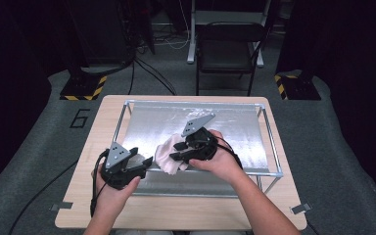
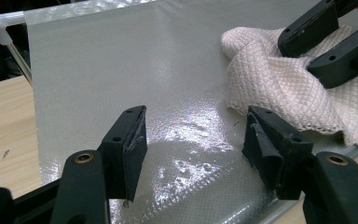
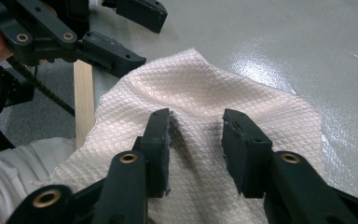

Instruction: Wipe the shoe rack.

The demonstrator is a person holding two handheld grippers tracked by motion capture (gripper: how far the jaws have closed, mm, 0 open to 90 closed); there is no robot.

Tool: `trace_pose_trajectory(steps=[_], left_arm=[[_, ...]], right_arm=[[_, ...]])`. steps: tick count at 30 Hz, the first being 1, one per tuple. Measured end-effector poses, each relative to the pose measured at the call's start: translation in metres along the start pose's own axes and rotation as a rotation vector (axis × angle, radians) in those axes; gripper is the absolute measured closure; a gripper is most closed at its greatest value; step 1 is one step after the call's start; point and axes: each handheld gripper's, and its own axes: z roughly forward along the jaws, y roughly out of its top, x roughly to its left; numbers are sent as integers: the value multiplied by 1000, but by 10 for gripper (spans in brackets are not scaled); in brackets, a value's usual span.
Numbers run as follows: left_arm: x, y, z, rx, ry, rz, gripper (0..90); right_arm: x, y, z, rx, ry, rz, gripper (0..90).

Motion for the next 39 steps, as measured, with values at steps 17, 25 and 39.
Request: trace_pose_trajectory(steps=[17, 25, 39], left_arm=[[0, 0, 0, 1, 2, 3, 393], [-1, -1, 0, 0, 3, 2, 396], [0, -1, 0, -3, 4, -3, 396]], right_arm=[[5, 2, 2, 46, -9, -12, 823], [5, -3, -3, 52, -16, -26, 843], [-5, -33, -45, 79, -66, 24, 845]])
